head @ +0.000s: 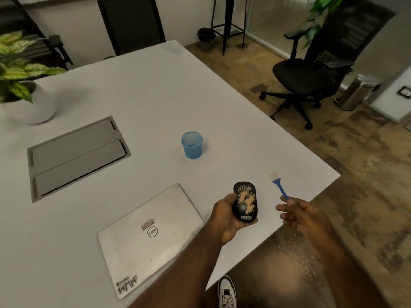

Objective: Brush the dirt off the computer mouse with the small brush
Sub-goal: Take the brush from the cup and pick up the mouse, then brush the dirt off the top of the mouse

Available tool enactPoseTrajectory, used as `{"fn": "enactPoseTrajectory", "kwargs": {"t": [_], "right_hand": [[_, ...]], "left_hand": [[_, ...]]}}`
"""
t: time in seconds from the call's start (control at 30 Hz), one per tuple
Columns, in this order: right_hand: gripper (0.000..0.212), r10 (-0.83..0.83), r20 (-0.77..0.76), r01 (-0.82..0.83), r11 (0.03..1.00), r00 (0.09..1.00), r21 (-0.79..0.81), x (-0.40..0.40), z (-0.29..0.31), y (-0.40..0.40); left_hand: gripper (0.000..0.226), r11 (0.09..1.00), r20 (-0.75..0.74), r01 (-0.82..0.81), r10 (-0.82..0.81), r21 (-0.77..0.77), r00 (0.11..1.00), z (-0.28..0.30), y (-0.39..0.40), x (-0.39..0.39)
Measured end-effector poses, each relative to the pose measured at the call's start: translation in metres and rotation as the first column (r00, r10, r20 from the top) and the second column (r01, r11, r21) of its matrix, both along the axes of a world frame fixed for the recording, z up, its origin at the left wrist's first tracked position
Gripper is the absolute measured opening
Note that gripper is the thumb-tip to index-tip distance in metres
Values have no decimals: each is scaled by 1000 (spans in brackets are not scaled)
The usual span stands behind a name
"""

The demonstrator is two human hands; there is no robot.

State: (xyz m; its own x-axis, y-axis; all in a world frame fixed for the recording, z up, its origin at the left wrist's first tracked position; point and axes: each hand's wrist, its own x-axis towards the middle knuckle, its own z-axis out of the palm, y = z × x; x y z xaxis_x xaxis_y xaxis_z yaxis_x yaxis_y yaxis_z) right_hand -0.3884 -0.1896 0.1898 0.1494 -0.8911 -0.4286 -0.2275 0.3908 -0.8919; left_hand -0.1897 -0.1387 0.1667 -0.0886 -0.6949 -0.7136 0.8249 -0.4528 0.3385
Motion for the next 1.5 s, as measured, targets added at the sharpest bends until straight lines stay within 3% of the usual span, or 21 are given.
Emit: {"fn": "enactPoseTrajectory", "kwargs": {"t": [0.23,0.43,0.73,1.03,1.2,1.5], "right_hand": [[19,-196,80,197,980,977,-8,-47,47,75],[8,-382,260,397,918,887,-5,-51,70,127],[6,-452,408,497,868,793,-2,-85,79,145],[6,-471,377,524,850,798,-47,-157,83,133],[13,-438,299,490,862,848,-126,-188,84,126],[7,-376,221,426,866,900,-262,-214,80,114]], "left_hand": [[44,993,25,111,-110,-46,994,36,36,-4],[45,976,-14,205,-206,-80,978,52,55,-24],[44,953,-7,284,-286,-102,958,59,72,-75],[44,955,-2,279,-281,-100,960,65,69,-159],[44,957,14,275,-274,-95,961,62,62,-191],[39,961,43,262,-259,-94,965,50,56,-222]]}}
